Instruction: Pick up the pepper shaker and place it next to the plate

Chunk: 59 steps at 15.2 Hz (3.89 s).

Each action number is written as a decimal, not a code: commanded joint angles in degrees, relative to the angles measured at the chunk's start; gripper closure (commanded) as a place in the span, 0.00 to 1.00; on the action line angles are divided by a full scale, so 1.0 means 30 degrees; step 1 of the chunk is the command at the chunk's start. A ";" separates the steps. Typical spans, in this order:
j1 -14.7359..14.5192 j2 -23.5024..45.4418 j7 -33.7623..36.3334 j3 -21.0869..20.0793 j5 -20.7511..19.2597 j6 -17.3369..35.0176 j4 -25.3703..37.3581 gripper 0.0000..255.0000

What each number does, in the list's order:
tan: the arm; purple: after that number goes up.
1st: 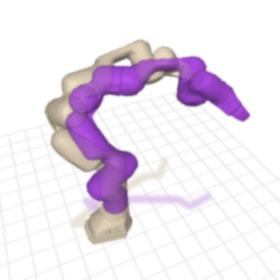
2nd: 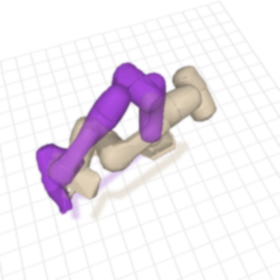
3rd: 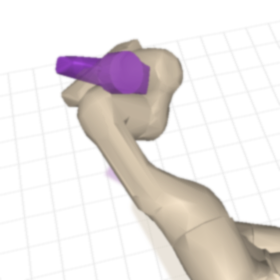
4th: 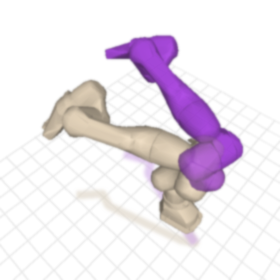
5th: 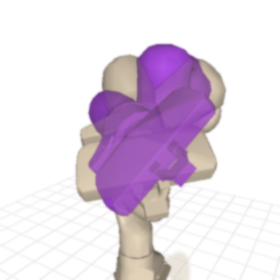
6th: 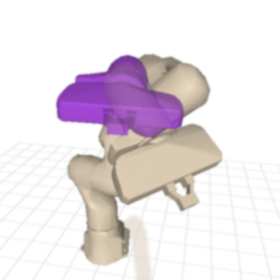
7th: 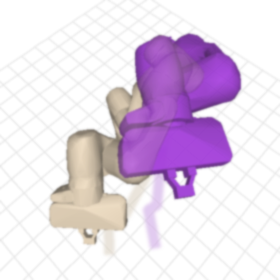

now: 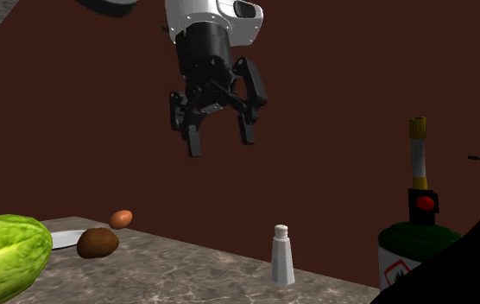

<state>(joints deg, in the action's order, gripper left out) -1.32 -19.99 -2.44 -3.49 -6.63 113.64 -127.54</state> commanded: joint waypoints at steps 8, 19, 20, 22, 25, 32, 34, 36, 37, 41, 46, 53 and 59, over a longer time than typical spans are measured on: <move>-0.0134 0.6871 0.0297 -0.0354 -0.0430 0.1797 0.4576 0.00; -0.0633 1.5057 0.0262 -0.0487 -0.0995 0.1454 1.2524 0.00; -0.0625 1.5155 0.0274 -0.0471 -0.1013 0.1662 1.2415 0.00; -0.0604 1.5361 0.0301 -0.0443 -0.1053 0.2072 1.2211 0.00; -0.0575 1.5695 0.0343 -0.0400 -0.1117 0.2675 1.1942 0.00; -0.0561 1.5881 0.0365 -0.0377 -0.1152 0.2986 1.1817 0.00; -0.0561 1.5880 0.0365 -0.0377 -0.1151 0.2984 1.1818 0.00; -0.0561 1.5880 0.0365 -0.0377 -0.1151 0.2984 1.1818 1.00; -0.0560 1.5880 0.0365 -0.0377 -0.1151 0.2984 1.1818 1.00; -0.0563 1.5877 0.0368 -0.0378 -0.1151 0.2982 1.1816 1.00; -0.0555 1.5678 0.0298 -0.0399 -0.1101 0.2573 1.2032 1.00; -0.0549 1.5093 0.0072 -0.0462 -0.0945 0.1068 1.2965 1.00; -0.0560 1.4731 -0.0114 -0.0502 -0.0834 -0.0286 1.3969 1.00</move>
<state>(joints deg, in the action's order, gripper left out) -3.00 24.48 -2.66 -4.97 -9.20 113.62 -86.19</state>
